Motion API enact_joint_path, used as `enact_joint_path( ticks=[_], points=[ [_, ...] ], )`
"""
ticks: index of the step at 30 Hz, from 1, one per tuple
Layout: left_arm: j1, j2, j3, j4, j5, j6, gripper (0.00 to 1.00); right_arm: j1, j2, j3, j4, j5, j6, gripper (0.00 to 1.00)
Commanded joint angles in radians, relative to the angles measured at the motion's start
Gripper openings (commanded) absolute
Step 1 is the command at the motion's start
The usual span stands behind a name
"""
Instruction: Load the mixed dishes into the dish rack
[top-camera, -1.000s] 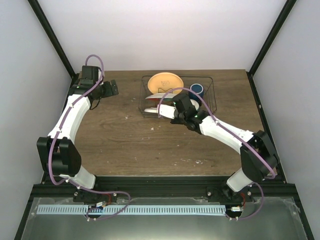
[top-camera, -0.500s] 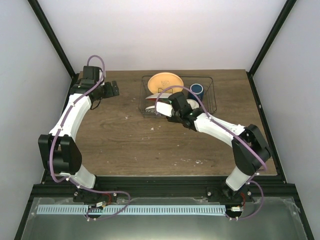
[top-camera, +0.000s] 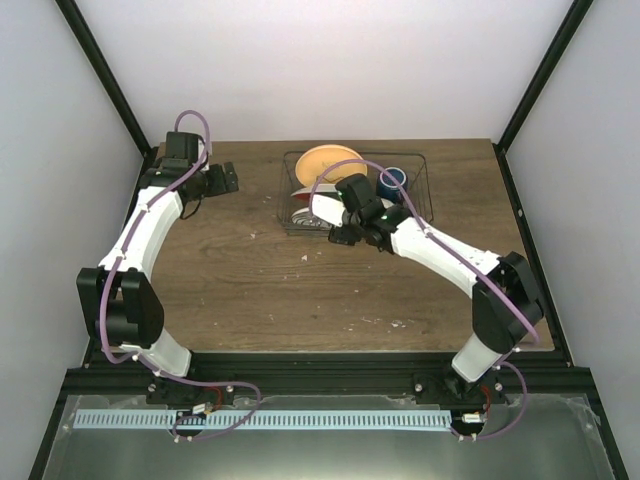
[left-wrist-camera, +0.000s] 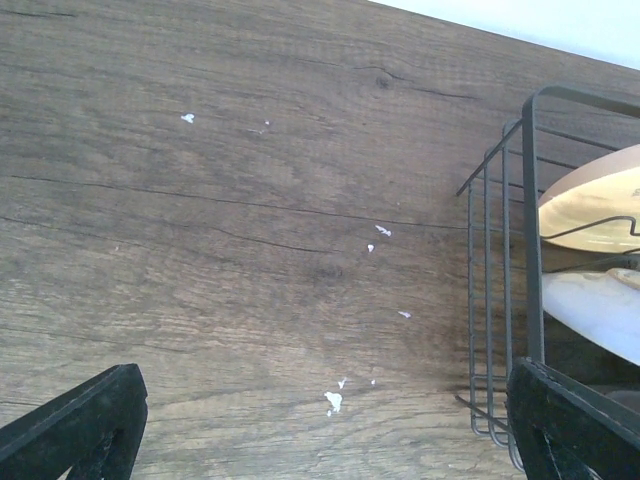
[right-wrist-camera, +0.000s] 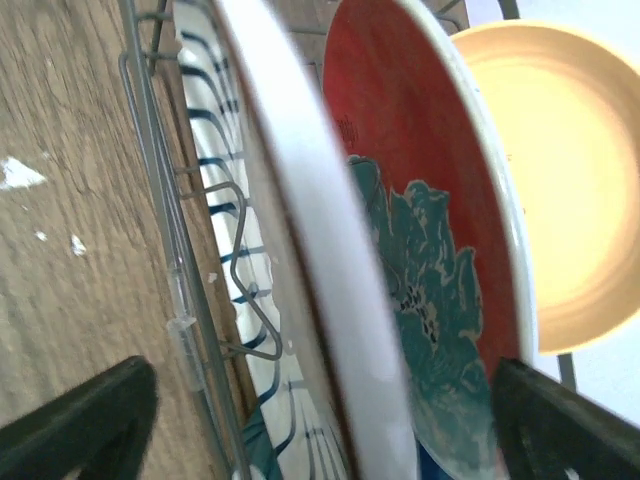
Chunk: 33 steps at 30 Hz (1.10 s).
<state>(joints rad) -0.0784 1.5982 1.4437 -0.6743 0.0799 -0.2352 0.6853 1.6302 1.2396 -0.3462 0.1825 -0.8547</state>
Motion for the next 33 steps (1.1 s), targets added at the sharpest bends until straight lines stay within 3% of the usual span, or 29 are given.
enact_joint_path(
  ticks=[1, 10, 13, 19, 27, 33],
  points=[
    [0.006, 0.011, 0.034, -0.001, 0.017, 0.0, 1.0, 0.007, -0.079, 0.1, -0.083, -0.022, 0.086, 0.97],
    [0.015, 0.022, 0.084, 0.04, 0.109, -0.032, 1.0, -0.027, -0.039, 0.346, -0.227, -0.146, 0.301, 1.0],
    [0.021, 0.038, 0.117, 0.026, 0.126, -0.042, 1.0, -0.066, -0.039, 0.371, -0.203, -0.164, 0.349, 1.0],
    [0.033, 0.054, 0.164, 0.028, 0.121, -0.06, 1.0, -0.327, 0.057, 0.487, -0.224, -0.219, 0.602, 1.0],
    [0.048, 0.119, 0.29, -0.035, -0.023, -0.02, 1.0, -0.655, 0.186, 0.517, -0.189, -0.245, 0.92, 1.0],
    [0.087, 0.148, 0.306, -0.028, -0.026, -0.01, 1.0, -0.801, 0.274, 0.506, -0.205, -0.2, 0.989, 1.0]
  ],
)
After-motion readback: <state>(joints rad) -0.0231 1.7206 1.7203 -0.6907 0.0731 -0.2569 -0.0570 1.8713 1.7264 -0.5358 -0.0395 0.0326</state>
